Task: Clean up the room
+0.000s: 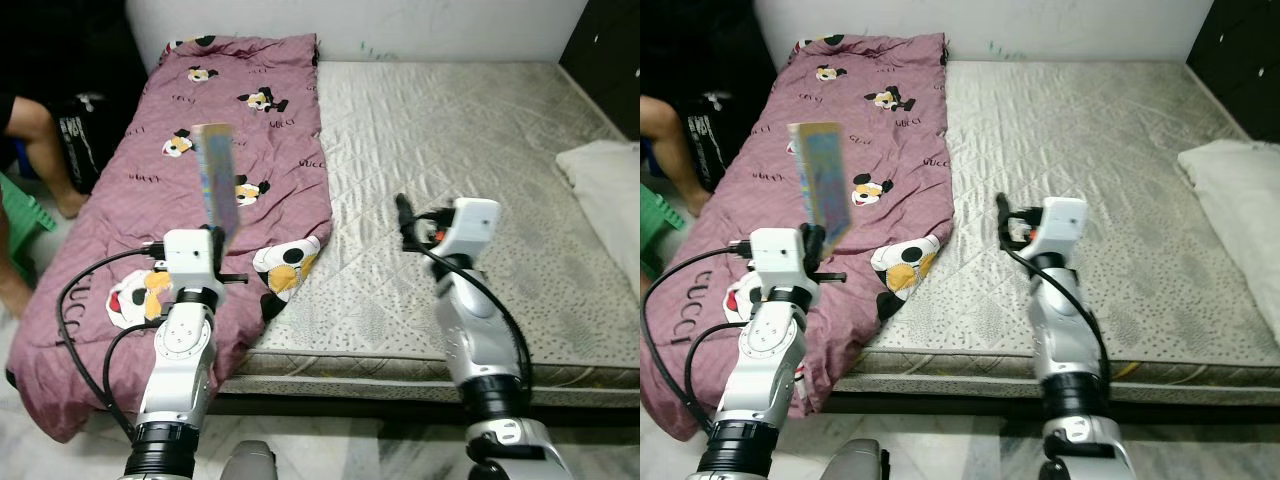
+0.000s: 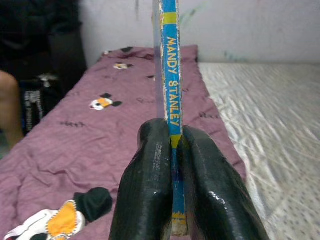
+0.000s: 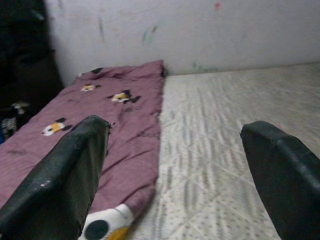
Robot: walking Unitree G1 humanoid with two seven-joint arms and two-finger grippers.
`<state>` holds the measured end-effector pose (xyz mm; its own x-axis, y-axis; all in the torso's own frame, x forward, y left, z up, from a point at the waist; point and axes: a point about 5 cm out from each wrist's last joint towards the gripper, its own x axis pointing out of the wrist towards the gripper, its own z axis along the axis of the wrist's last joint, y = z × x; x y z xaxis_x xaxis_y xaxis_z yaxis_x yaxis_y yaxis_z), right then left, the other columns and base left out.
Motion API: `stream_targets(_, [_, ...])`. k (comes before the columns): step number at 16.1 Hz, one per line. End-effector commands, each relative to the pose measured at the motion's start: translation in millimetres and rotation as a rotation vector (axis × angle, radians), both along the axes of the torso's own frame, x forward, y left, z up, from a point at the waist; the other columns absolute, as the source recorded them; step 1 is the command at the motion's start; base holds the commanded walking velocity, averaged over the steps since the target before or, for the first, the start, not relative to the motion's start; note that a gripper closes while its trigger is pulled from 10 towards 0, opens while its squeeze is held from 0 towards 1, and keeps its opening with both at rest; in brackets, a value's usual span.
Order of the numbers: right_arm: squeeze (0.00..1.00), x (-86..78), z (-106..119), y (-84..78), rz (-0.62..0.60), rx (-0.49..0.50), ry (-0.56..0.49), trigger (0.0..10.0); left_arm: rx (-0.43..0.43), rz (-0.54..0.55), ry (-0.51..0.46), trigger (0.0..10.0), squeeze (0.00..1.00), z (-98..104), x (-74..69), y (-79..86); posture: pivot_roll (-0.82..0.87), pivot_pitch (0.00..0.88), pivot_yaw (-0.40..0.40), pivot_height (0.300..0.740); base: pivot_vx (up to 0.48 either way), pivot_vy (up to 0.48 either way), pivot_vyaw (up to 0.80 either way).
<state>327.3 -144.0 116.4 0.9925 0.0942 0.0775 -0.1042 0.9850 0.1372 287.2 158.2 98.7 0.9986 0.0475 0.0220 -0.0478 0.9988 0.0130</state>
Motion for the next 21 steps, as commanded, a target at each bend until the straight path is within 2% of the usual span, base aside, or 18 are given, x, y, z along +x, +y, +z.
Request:
stream_targets(1, [0.00,2.4,0.5,5.3,0.026,-0.002,0.002,10.0,0.019,0.018,-0.074,10.0,0.00,16.2,1.0,4.9,0.06,0.000,-0.007,0.740,0.000,0.000,0.00])
stream_targets(6, [0.00,2.9,-0.7,3.5,0.025,-0.001,-0.001,10.0,0.005,0.003,-0.083,10.0,0.00,20.2,-0.4,0.4,0.04,0.000,0.000,0.740,0.000,0.000,0.00])
stream_targets(8, [0.00,-2.0,-4.2,-0.5,0.019,-0.012,0.010,10.0,-0.008,-0.018,-0.077,10.0,0.00,19.4,-0.3,-5.4,0.02,0.000,0.009,0.740,0.000,0.000,-0.36])
stream_targets(11, [0.00,-7.4,-8.3,-11.0,-0.018,-0.030,0.014,10.0,-0.007,-0.063,-0.060,10.0,0.00,16.4,4.8,-13.9,-0.02,0.000,0.042,0.740,0.000,0.000,-0.19])
stream_targets(13, [0.00,-8.4,-4.8,-11.9,-0.019,-0.052,-0.009,10.0,-0.011,-0.088,-0.070,10.0,0.00,21.5,9.0,-17.9,-0.02,0.000,0.050,0.740,0.000,0.000,0.00])
stream_targets(17, [0.00,-8.5,-4.3,-9.3,-0.014,-0.057,-0.006,10.0,-0.006,-0.092,-0.073,10.0,0.00,23.1,10.7,-18.9,-0.02,0.000,0.041,0.740,0.000,0.000,0.80])
stream_targets(21, [0.00,-7.5,-5.7,-7.8,-0.012,-0.051,0.002,10.0,-0.004,-0.108,-0.071,10.0,0.00,21.6,9.5,-18.5,-0.01,0.000,0.040,0.740,0.000,0.000,0.00])
